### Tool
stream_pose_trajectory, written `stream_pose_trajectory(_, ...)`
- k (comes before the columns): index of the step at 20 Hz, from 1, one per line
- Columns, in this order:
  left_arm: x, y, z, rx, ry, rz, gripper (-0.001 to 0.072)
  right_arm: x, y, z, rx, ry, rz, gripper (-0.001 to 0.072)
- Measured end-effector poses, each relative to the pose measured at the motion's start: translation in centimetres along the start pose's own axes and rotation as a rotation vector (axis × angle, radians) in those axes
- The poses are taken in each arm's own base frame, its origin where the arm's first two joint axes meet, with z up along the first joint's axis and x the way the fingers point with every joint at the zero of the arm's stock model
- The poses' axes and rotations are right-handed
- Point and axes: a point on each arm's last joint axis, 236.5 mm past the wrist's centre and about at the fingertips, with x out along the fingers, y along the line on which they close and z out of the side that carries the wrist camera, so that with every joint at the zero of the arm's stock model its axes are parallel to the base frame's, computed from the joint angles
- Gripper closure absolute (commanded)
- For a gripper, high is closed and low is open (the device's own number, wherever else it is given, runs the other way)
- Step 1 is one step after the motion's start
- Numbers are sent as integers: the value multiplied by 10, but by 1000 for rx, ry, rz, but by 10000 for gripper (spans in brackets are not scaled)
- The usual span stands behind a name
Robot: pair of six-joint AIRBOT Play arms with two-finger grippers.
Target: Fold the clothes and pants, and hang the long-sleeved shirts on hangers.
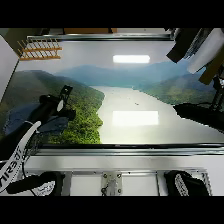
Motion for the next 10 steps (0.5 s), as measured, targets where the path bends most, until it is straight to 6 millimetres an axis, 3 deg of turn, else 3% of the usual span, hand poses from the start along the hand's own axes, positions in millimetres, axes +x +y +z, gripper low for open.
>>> stream_pose_trajectory(2, 14, 2, -4, 20, 28, 28, 20, 0, 0, 0, 0, 0, 0, 675)
stream_pose_trajectory(5, 23, 8, -7, -3, 43, 51, 657, 0, 0, 0, 0, 0, 0, 675)
stream_pose_trajectory(8, 9, 17, 4, -42, -8, 61, 678, 0, 0, 0, 0, 0, 0, 675)
stream_pose_trajectory(10, -24, 20, 31, -66, -116, 59, 678, 0, 0, 0, 0, 0, 0, 675)
